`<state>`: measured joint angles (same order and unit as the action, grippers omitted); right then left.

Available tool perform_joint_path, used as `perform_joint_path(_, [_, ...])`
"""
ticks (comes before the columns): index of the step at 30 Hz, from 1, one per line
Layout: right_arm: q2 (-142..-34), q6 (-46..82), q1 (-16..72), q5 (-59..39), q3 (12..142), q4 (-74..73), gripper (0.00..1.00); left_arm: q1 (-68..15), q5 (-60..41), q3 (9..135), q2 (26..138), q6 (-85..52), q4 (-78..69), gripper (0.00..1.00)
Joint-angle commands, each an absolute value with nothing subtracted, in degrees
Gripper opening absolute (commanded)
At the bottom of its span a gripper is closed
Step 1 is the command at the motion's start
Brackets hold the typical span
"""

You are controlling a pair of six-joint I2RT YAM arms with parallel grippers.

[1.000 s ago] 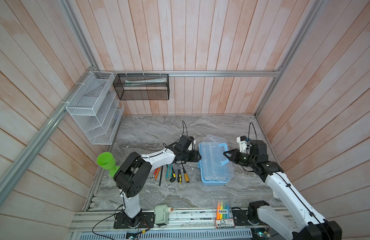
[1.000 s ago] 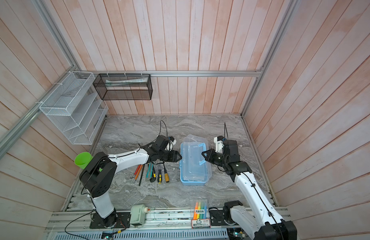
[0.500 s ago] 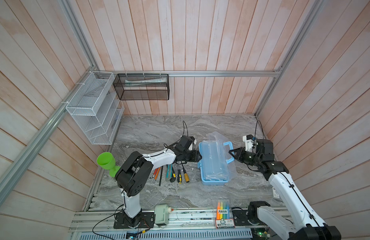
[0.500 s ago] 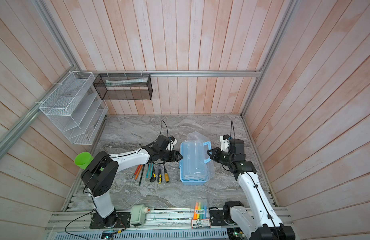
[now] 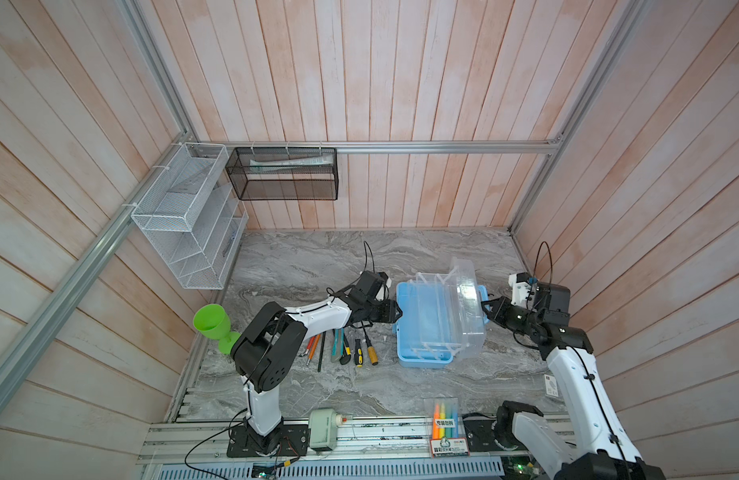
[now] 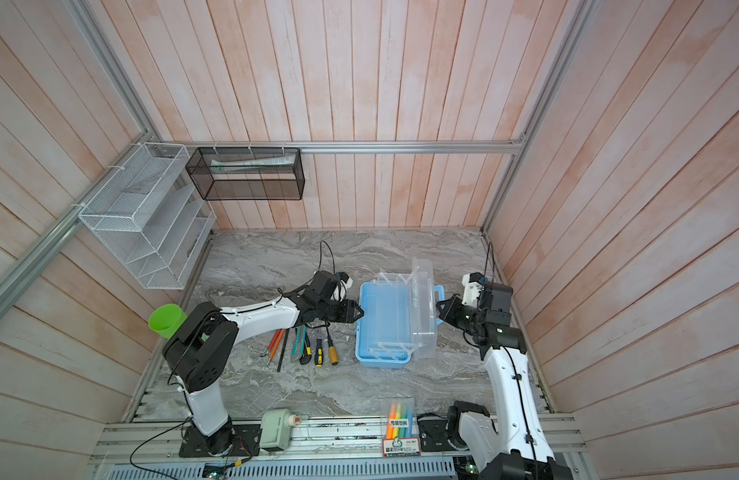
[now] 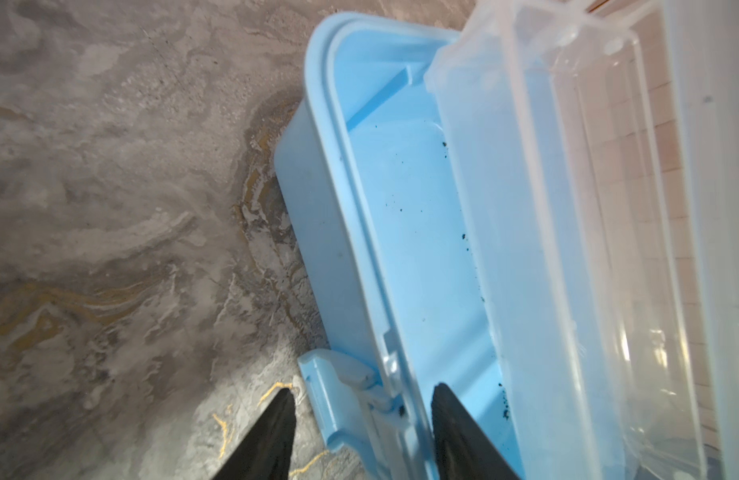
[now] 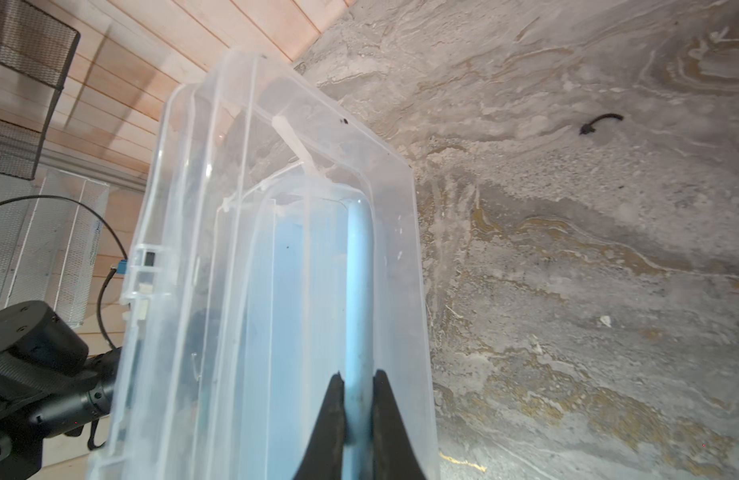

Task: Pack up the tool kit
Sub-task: 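Lift the clear lid by its handle with the right gripper, swinging it open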

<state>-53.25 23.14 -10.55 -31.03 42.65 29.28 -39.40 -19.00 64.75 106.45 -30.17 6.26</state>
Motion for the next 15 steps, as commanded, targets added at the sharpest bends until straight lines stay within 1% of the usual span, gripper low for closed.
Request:
perform_joint_path(1, [-53.70,22.59,-12.91,-29.53,41.40,30.28,0.10,-39.23,-18.08,62.36,107.64,-30.50,7.38,0.54])
perform_joint_path(3, [-53.86,22.43,-13.52,-29.11,41.33,30.50,0.16,-39.30,-18.24,62.49,107.90,-30.42,7.39,0.54])
perform_joint_path(11, [-55.13,22.00,-16.70,-27.30,41.63,30.67,0.22,-39.98,-19.14,62.05,107.42,-29.91,6.10,0.54])
perform_joint_path(15, [-55.58,22.01,-18.91,-26.76,41.58,29.37,0.23,-40.26,-20.20,60.92,106.16,-30.02,3.47,0.53])
